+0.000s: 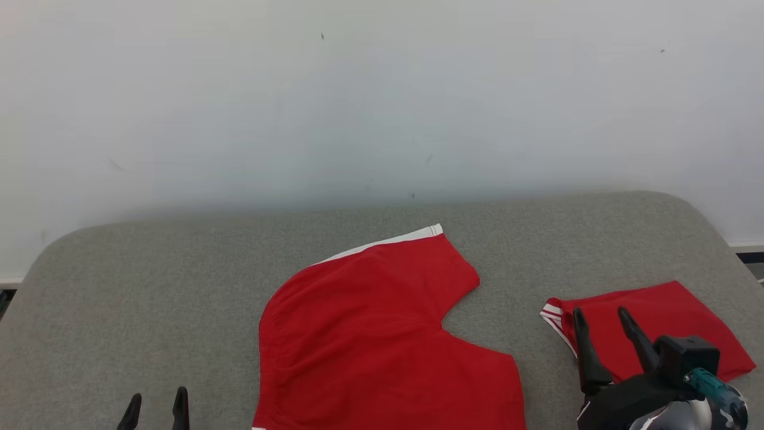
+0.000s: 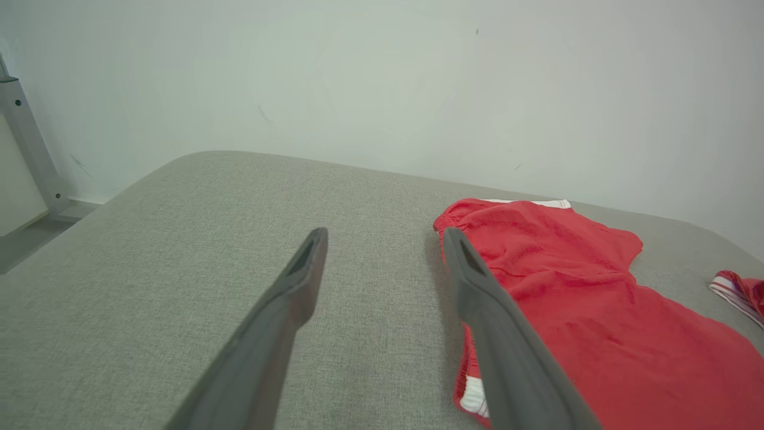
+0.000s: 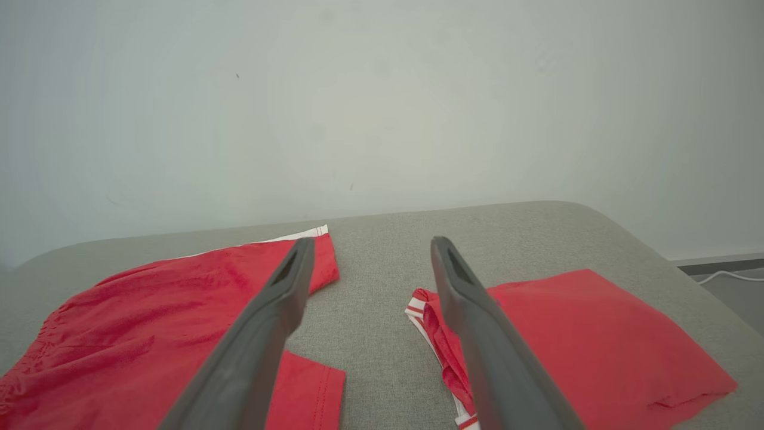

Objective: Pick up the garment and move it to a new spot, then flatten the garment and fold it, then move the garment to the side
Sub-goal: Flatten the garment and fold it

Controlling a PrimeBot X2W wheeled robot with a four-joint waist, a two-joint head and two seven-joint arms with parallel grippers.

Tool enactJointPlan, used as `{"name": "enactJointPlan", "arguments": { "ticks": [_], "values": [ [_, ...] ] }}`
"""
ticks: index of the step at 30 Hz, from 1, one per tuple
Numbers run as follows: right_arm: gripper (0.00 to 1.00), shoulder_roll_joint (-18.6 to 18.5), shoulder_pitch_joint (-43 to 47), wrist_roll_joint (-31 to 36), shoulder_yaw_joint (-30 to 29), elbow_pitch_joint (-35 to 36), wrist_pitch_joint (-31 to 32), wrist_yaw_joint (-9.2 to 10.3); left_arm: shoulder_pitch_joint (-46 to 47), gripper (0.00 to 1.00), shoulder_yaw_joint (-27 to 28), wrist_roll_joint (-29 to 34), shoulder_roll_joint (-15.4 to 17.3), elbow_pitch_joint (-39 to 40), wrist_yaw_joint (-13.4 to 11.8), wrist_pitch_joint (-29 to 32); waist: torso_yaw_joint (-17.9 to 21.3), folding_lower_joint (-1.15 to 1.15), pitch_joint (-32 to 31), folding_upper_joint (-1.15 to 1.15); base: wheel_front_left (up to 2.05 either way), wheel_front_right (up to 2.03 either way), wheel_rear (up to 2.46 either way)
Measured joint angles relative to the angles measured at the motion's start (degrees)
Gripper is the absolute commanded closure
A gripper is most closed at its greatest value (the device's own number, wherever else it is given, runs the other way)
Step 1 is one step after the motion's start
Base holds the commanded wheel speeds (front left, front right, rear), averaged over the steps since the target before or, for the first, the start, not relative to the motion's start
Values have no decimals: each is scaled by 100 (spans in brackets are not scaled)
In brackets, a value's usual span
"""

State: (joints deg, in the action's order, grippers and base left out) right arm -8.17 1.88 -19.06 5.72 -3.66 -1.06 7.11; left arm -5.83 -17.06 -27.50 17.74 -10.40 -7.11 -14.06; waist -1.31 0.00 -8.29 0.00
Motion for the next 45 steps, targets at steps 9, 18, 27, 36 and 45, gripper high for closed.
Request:
{"name": "enactJointPlan", "arguments": {
  "ticks": [9, 18, 27, 36, 45],
  "values": [
    [0, 104, -7, 3, -42, -112, -130, 1, -58, 0, 297, 415, -227, 310, 0, 205, -36, 1, 79, 0, 0, 0, 0],
    [0, 160, -9, 12, -134, -180, -203, 1, -118, 0, 382, 768, -343, 580, 1, 528, -28, 1, 120, 0, 0, 0, 0],
    [0, 185, 58, 226, -77, -405, 566, 2, -348, 0, 294, 923, -612, 604, 0, 1619, -52, 1, 130, 0, 0, 0, 0],
    [0, 186, 292, 412, 619, -592, 1778, -2, -293, 0, -162, 988, -634, 431, 1, 2795, -62, 1, 183, 0, 0, 0, 0],
    [0, 254, 587, 420, 904, -794, 2416, -5, -8, 0, -436, 1084, -632, 109, 115, 3354, -26, 0, 270, 0, 0, 0, 0]
  ]
}}
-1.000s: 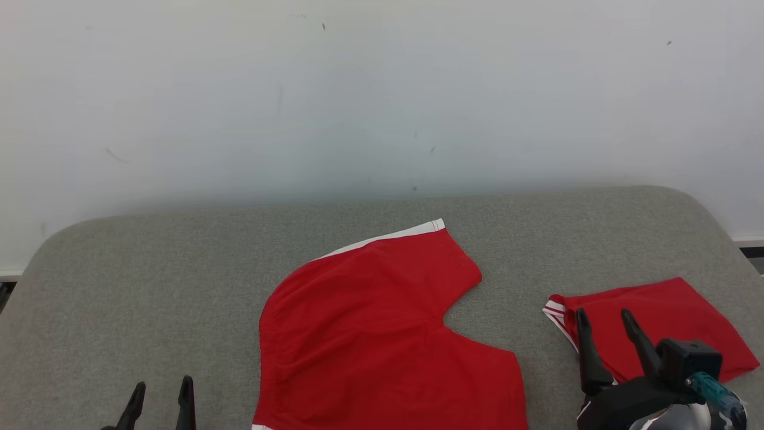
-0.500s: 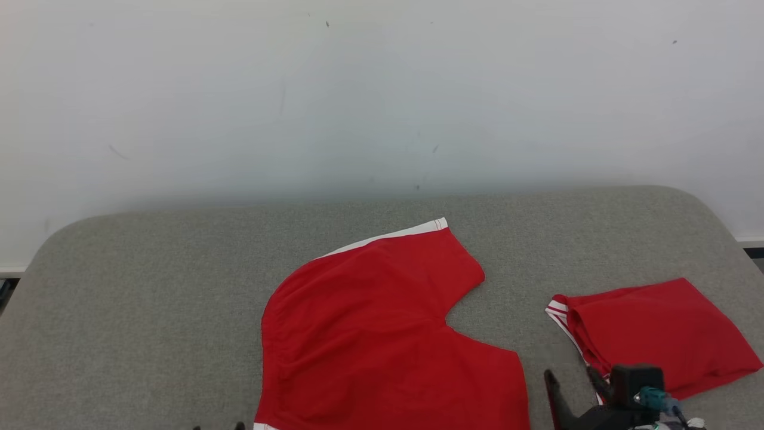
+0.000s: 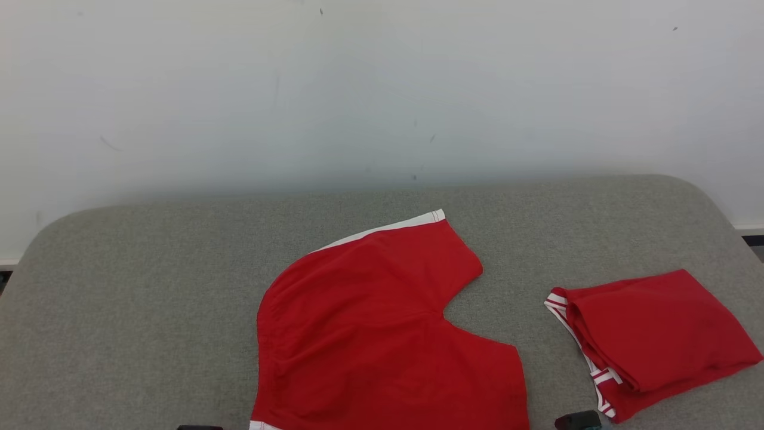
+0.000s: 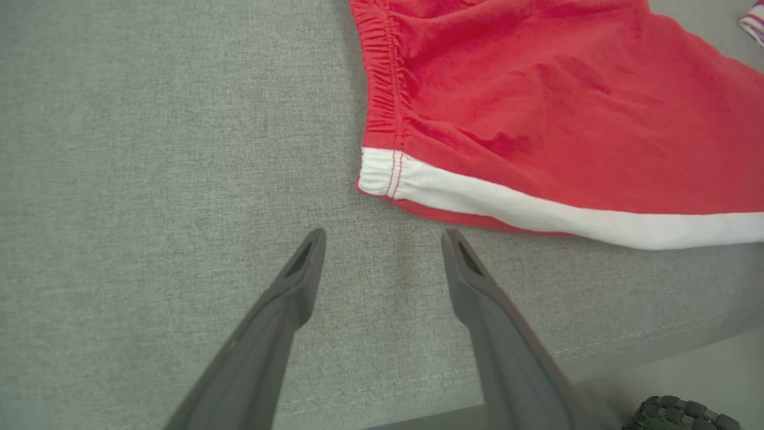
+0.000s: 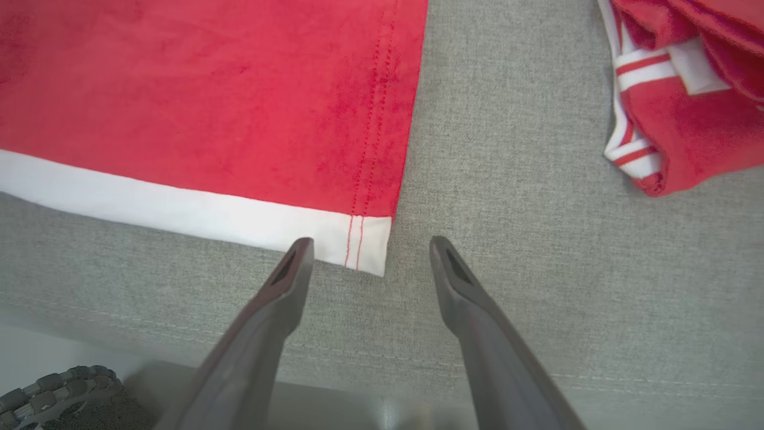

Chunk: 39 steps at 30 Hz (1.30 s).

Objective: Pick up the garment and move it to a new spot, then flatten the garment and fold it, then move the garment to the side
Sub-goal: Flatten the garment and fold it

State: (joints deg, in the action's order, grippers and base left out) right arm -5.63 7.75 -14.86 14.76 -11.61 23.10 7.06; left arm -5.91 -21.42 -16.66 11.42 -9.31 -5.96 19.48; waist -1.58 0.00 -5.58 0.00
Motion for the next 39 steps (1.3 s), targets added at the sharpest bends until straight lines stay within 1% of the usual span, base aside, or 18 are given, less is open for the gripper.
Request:
{"name": "enactJointPlan", "arguments": {
  "ticks": [6, 10, 15, 16, 17, 19, 21, 24, 28, 30, 31, 32, 33, 34, 37, 38, 39],
  "values": [
    [0, 30, 8, 0, 69, -15, 264, 0, 381, 0, 0, 44, 3, -225, 49, 234, 13, 0, 48, 0, 0, 0, 0],
    [0, 32, 8, 0, 67, 3, 374, 0, 660, 0, -4, 42, 21, -408, 172, 369, 20, 0, 75, 0, 0, 0, 0],
    [0, 40, -3, 1, 71, 58, 480, 0, 891, 0, 14, 13, 56, -588, 254, 472, 71, -1, 134, 0, 0, 0, 0],
    [0, 40, -9, 2, 71, 67, 516, 0, 929, 27, 7, 13, 68, -624, 298, 513, 86, -1, 147, 0, 0, 0, 0],
    [0, 41, -9, 3, 66, 78, 516, 0, 965, 40, -7, 13, 87, -667, 304, 527, 98, -1, 162, 0, 0, 0, 0],
    [0, 42, -15, 27, 58, 91, 523, 0, 995, 43, -11, 13, 97, -703, 357, 555, 124, -1, 193, 0, 0, 0, 0],
    [0, 49, -21, 40, 40, 98, 546, 0, 1007, 42, -64, 13, 74, -793, 401, 578, 142, -1, 223, 0, 0, 0, 0],
    [0, 62, -32, 59, 38, 105, 569, 1, 1009, 45, -113, 8, 24, -875, 425, 621, 150, -1, 246, 0, 0, 0, 0],
    [0, 91, -110, 60, 41, 111, 581, 1, 1068, 46, -132, -2, -3, -985, 454, 622, 144, -1, 271, 0, 0, 0, 0],
    [0, 100, -130, 79, 42, 130, 617, 1, 1107, 55, -131, -10, -12, -1017, 474, 621, 133, -1, 287, 0, 0, 0, 0],
    [8, 101, -130, 79, 42, 130, 619, 1, 1107, 65, -132, -12, -13, -1033, 498, 621, 129, 0, 292, 0, 0, 0, 0],
    [8, 101, -130, 79, 40, 130, 621, 1, 1107, 65, -131, -20, -16, -1039, 498, 620, 125, 0, 296, 0, 0, 0, 0],
    [30, 103, -130, 79, 38, 129, 623, 1, 1109, 68, -131, -31, -18, -1042, 499, 619, 121, 0, 300, 0, 0, 0, 0],
    [68, 103, -130, 79, 37, 126, 624, 1, 1111, 70, -131, -40, -20, -1045, 501, 617, 117, 0, 304, 0, 0, 0, 0],
    [87, 104, -130, 85, 27, 126, 646, 1, 1119, 75, -131, -44, -27, -1065, 504, 610, 108, -1, 312, 0, 0, 0, 0],
    [97, 107, -130, 85, 26, 126, 668, 1, 1120, 78, -131, -49, -31, -1073, 504, 582, 106, 0, 314, 0, 0, 0, 0],
    [100, 107, -130, 85, 24, 126, 668, 1, 1123, 80, -130, -64, -34, -1082, 505, 569, 105, 0, 316, 0, 0, 0, 0]
  ]
}}
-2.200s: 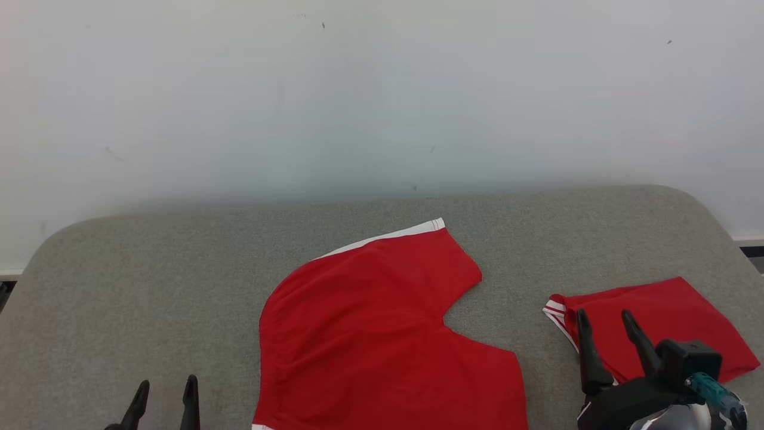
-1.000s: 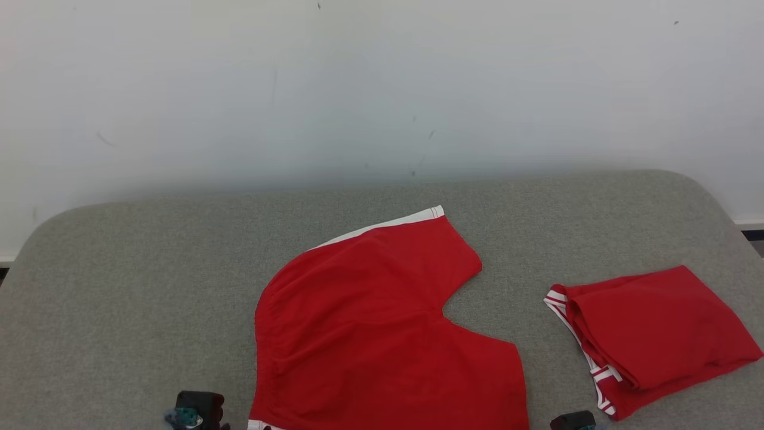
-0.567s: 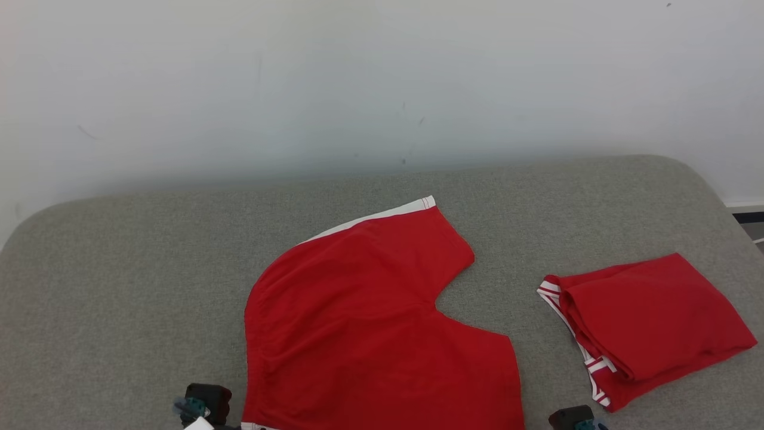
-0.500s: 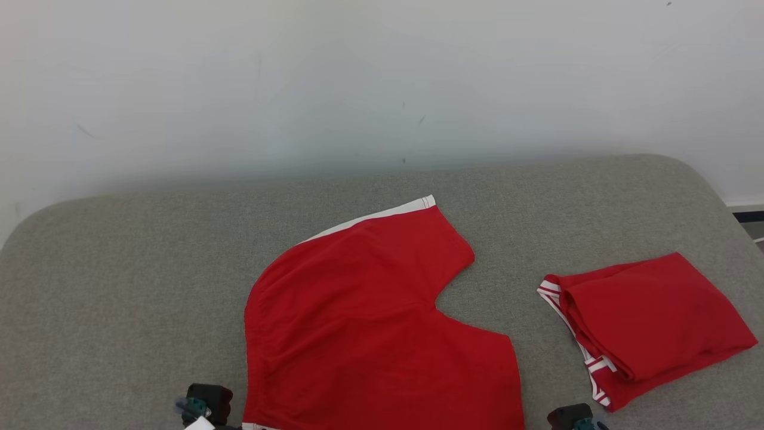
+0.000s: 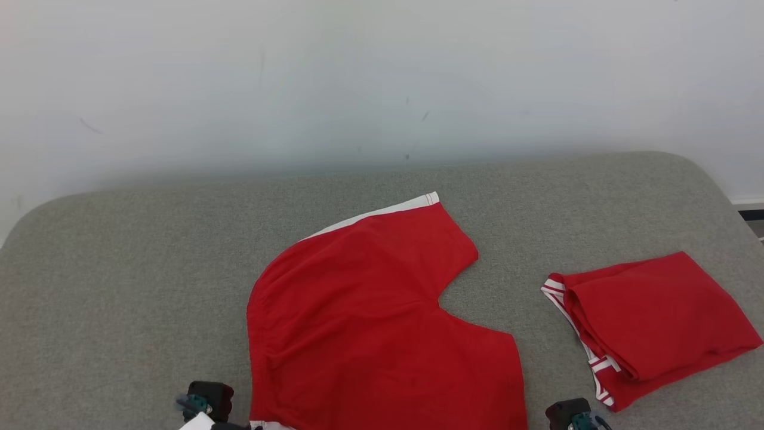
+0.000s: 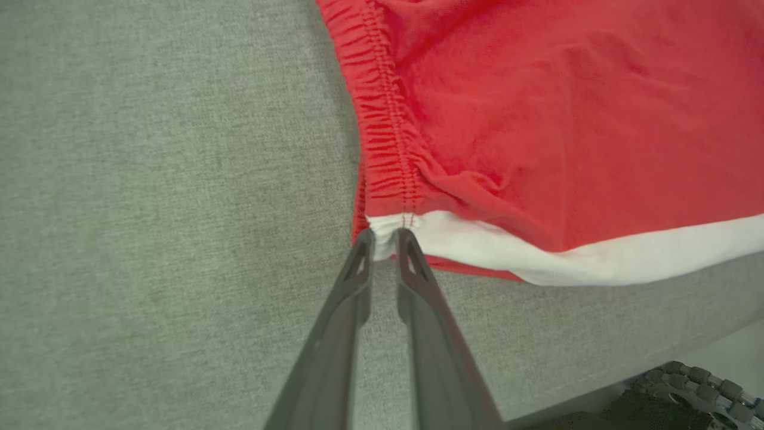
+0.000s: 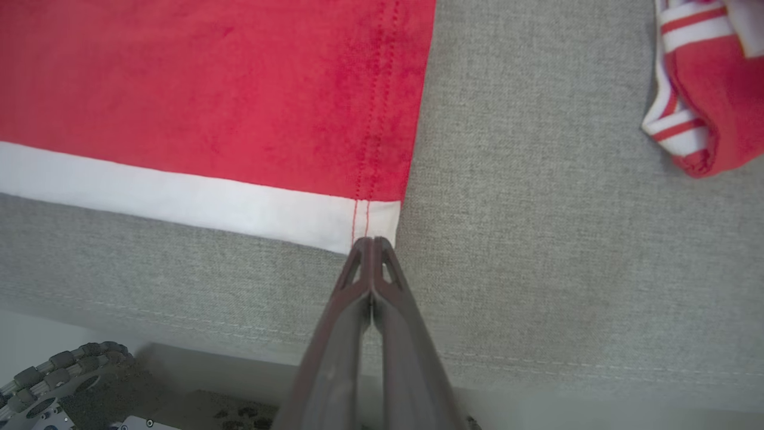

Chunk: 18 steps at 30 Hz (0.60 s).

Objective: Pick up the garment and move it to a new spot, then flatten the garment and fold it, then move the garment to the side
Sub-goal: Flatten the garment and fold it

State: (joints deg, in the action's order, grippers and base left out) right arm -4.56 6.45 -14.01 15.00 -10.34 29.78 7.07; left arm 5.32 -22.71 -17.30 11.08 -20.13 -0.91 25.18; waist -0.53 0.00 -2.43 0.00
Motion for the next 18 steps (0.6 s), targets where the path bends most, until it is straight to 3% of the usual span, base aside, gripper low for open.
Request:
{"name": "enactJointPlan", "arguments": {
  "ticks": [3, 4, 6, 7, 9, 13, 14, 17, 18],
  "values": [
    [100, 3, 1, 1, -16, 0, 4, 2, 11, 84, 2, -58, -4, -40, 42, -7, -3, 0, 5, 0, 0, 0, 0],
    [82, 3, 1, 1, -25, 0, 4, 4, 18, 80, 2, -59, -5, -49, 42, -8, -4, 0, 8, 0, 0, 0, 0],
    [24, 4, 1, 2, -40, 0, 5, 4, 36, 70, 1, -66, -8, -74, 43, -9, -4, 0, 14, 0, 0, 0, 0],
    [0, 4, 1, 4, -47, 1, 5, 4, 53, 62, -1, -67, -10, -86, 43, -10, -5, 0, 17, 0, 0, 0, 0],
    [0, 5, 1, 9, -59, 0, 7, 4, 93, 58, -1, -73, -12, -98, 44, -55, -6, 0, 25, 0, 0, 0, 0],
    [2, 10, -18, 9, -60, -64, 52, 4, 96, 60, -1, -74, -14, -145, 48, -58, -8, 0, 46, 0, 0, 0, 0],
    [12, 10, -25, 9, -60, -76, 55, 4, 98, 62, -2, -75, -18, -154, 49, -58, -10, 0, 51, 0, 0, 0, 0],
    [14, 12, -104, 9, -59, -123, 81, 4, 103, 64, -9, -81, -33, -171, 51, -67, -22, 0, 64, 0, 0, 0, 0],
    [20, 13, -132, 9, -59, -130, 81, 4, 103, 64, -13, -81, -36, -178, 54, -77, -27, 0, 68, 0, 0, 0, 0]
  ]
}}
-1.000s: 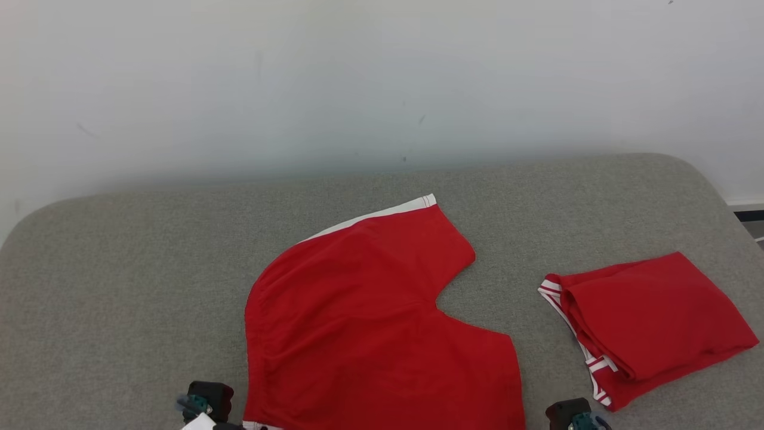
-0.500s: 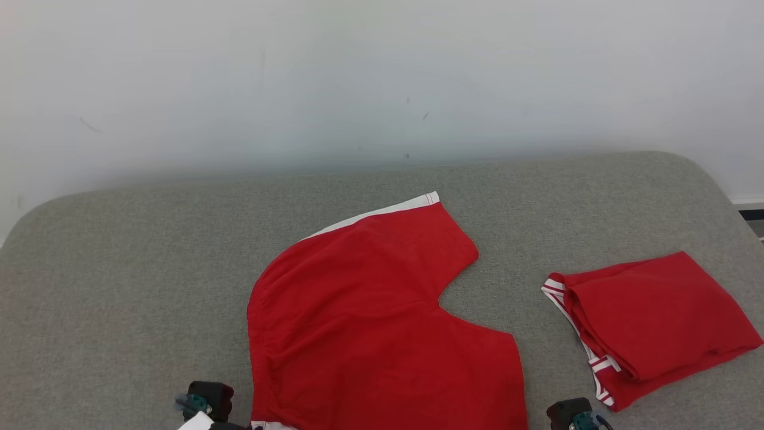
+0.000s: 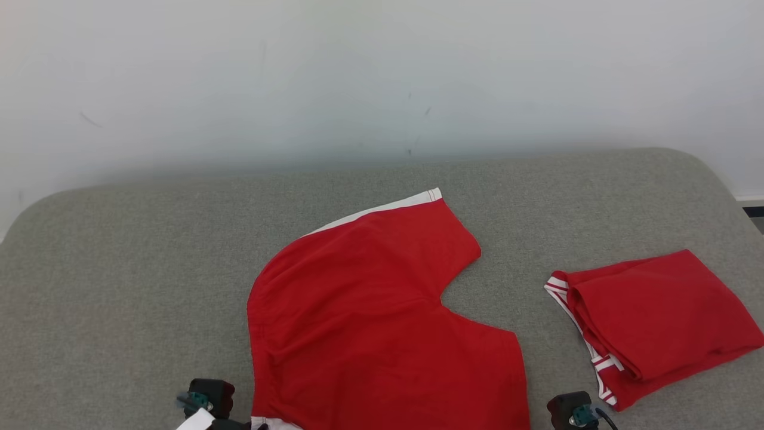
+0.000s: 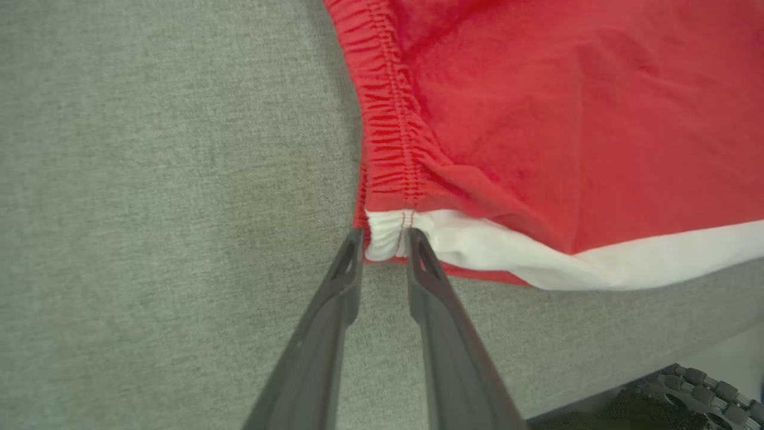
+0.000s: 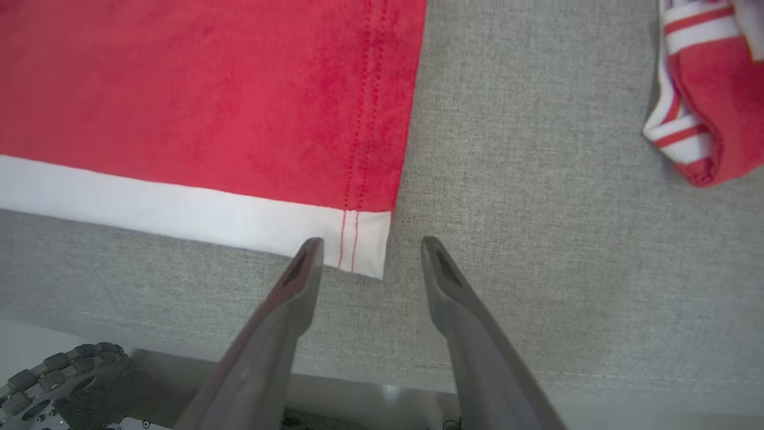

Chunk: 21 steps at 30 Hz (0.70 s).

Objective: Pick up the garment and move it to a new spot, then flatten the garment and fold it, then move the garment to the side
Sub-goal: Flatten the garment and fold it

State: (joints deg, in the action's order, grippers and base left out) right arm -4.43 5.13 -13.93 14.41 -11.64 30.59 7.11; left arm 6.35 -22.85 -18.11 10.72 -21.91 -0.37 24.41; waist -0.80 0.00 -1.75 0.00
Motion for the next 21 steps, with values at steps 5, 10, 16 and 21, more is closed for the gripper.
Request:
{"name": "enactJointPlan", "arguments": {
  "ticks": [5, 10, 16, 21],
  "values": [
    [55, 20, -8, -1, 13, -115, 19, 0, 17, 65, -4, -1, -13, -49, 38, -25, -27, 0, 16, 0, 0, 0, 0],
    [84, 45, -16, -1, 23, -156, 23, 0, 90, 66, -7, -9, -23, -94, 38, -31, -42, 0, 26, 0, 0, 0, 0],
    [100, 48, -100, -2, 9, -182, 18, 0, 107, 69, 7, -22, -27, -123, 37, -81, -41, 0, 25, 0, 0, 0, 0],
    [100, 53, -99, -21, -35, -133, -9, 0, 107, 96, 104, -70, -31, -109, -16, -111, -40, 0, 16, 0, 0, 0, 0]
  ]
}}
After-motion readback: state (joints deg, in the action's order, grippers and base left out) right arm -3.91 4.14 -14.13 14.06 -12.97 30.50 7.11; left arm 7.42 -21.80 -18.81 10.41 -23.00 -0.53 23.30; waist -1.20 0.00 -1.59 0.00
